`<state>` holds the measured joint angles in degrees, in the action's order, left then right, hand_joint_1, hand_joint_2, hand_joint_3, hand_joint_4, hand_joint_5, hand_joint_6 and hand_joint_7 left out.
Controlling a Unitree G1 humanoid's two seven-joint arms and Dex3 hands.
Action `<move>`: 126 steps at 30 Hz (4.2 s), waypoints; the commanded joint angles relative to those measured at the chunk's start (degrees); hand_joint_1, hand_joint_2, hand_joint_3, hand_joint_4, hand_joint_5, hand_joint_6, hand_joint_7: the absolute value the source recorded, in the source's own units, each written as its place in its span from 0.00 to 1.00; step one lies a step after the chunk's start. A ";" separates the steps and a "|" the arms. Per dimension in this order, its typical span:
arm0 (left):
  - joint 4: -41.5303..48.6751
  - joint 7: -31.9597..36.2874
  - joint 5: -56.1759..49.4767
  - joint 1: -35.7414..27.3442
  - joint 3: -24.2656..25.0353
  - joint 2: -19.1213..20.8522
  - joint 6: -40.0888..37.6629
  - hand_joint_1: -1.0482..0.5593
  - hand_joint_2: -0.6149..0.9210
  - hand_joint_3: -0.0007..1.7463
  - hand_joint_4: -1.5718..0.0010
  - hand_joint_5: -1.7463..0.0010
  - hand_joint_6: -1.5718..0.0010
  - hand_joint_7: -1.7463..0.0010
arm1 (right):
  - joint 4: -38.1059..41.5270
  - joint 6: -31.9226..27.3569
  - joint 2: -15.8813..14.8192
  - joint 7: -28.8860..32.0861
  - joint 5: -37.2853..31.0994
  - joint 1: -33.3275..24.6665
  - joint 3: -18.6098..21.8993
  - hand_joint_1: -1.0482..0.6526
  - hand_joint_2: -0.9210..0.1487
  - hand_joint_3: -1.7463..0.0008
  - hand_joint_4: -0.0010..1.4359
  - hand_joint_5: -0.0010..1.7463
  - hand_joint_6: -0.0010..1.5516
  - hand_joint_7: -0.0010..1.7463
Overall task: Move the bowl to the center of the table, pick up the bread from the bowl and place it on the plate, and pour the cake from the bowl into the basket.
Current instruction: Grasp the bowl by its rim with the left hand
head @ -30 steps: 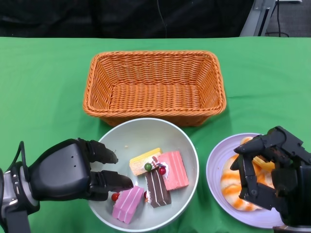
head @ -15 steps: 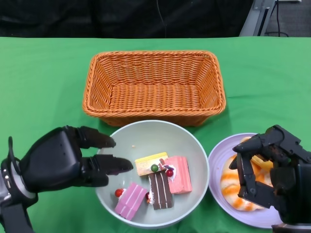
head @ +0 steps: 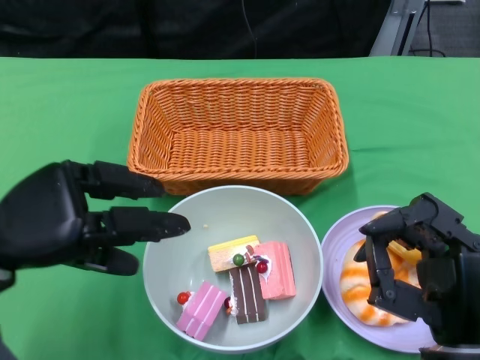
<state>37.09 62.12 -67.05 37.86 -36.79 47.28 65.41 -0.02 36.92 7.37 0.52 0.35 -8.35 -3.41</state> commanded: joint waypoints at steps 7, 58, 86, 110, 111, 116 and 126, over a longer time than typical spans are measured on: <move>0.49 -10.65 -0.76 2.16 1.18 4.97 6.29 0.25 0.91 0.00 0.65 1.00 0.66 0.99 | 1.50 0.75 0.02 0.29 1.15 0.90 0.83 0.58 0.44 0.34 0.57 0.86 0.52 0.65; -3.07 -6.99 -7.71 -1.00 -12.07 -2.84 -13.34 0.32 0.94 0.00 0.44 1.00 0.45 1.00 | -0.83 0.54 0.83 1.06 -0.28 -1.08 -0.64 0.56 0.45 0.37 0.56 0.87 0.51 0.66; 5.25 -3.93 -7.67 -0.67 -12.83 -9.42 -14.57 0.40 0.91 0.00 0.37 0.98 0.41 0.98 | -1.23 0.48 0.69 1.54 -1.37 -1.59 -0.82 0.57 0.45 0.36 0.56 0.86 0.52 0.65; 12.15 4.45 -7.49 0.17 -15.04 -11.79 -11.13 0.47 0.90 0.00 0.14 0.95 0.17 0.97 | -0.73 1.34 0.98 2.03 -1.01 -1.87 -1.15 0.57 0.45 0.36 0.57 0.87 0.52 0.65; 12.22 4.49 -7.49 0.22 -15.11 -11.78 -11.13 0.47 0.90 0.00 0.14 0.95 0.17 0.97 | -0.63 1.44 1.03 2.14 -1.13 -1.82 -1.14 0.57 0.45 0.36 0.57 0.87 0.52 0.64; 12.88 5.29 -7.48 0.16 -15.36 -12.01 -11.17 0.48 0.90 0.00 0.15 0.95 0.17 0.98 | -0.25 1.73 0.98 2.34 -1.38 -1.71 -1.06 0.57 0.46 0.35 0.57 0.87 0.52 0.65; 13.65 7.07 -7.38 0.18 -15.74 -12.55 -11.68 0.48 0.90 0.00 0.13 0.94 0.15 0.98 | -0.35 1.37 0.94 2.33 -1.36 -1.97 -1.29 0.56 0.45 0.36 0.55 0.88 0.51 0.65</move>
<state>50.20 68.42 -74.23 37.50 -52.07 34.42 53.99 -0.44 37.97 8.26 2.44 -1.19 -10.01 -5.10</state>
